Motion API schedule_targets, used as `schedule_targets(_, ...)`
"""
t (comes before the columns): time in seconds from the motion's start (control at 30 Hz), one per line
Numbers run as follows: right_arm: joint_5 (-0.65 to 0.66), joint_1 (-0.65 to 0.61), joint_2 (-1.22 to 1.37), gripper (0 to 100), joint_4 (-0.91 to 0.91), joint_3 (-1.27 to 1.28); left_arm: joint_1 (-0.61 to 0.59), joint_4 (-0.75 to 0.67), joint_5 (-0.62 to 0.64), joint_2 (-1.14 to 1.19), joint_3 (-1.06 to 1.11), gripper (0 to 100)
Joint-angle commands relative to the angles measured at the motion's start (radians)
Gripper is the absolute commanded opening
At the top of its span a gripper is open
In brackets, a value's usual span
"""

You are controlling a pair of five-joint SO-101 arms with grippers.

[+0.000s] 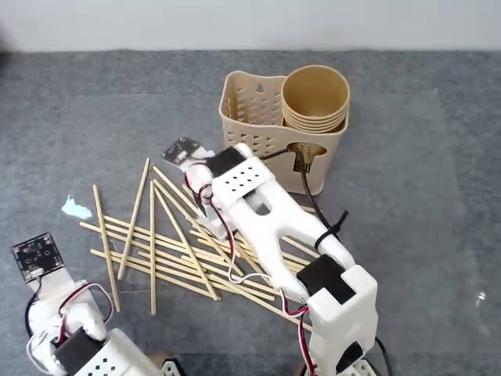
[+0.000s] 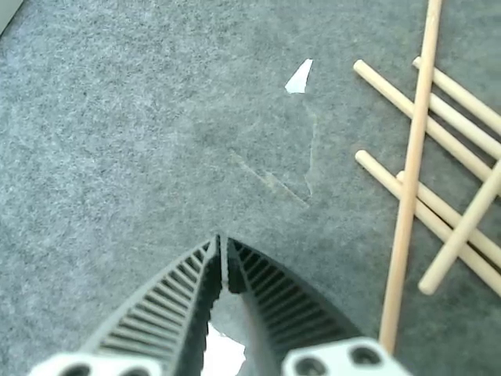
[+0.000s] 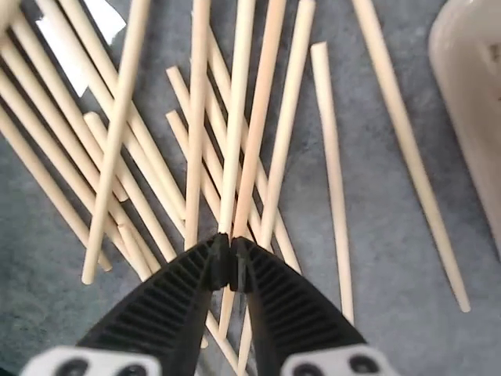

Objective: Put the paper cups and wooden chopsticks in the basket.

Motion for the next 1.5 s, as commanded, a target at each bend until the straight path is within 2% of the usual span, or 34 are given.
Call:
schedule_targets(0.0, 0.005, 0.008, -0.071, 0.8, 0.111, -0.157, 0.002, -0.017, -0.009, 0.005, -0.002, 2)
schedule_targets(0.23, 0.005, 0.008, -0.074, 0.8, 0.278, -0.39, 0.005, -0.017, -0.009, 0.005, -0.002, 2)
schedule_targets(0.57, 0.005, -0.062, -0.203, 0.9, 0.274, -0.319, 0.005, -0.017, -0.009, 0.005, -0.002, 2)
schedule_targets(0.8, -0.078, -0.07, -0.056, 14.0, 0.114, -0.187, 0.003, -0.017, -0.009, 0.005, -0.002, 2)
schedule_targets(1.2, -0.08, -0.064, 0.2, 12.6, -0.211, -0.186, 0.005, -0.017, -0.009, 0.005, -0.002, 2)
schedule_targets(1.47, -0.08, -0.016, 0.334, 12.6, -0.289, -0.186, 0.006, -0.017, -0.009, 0.005, -0.002, 2)
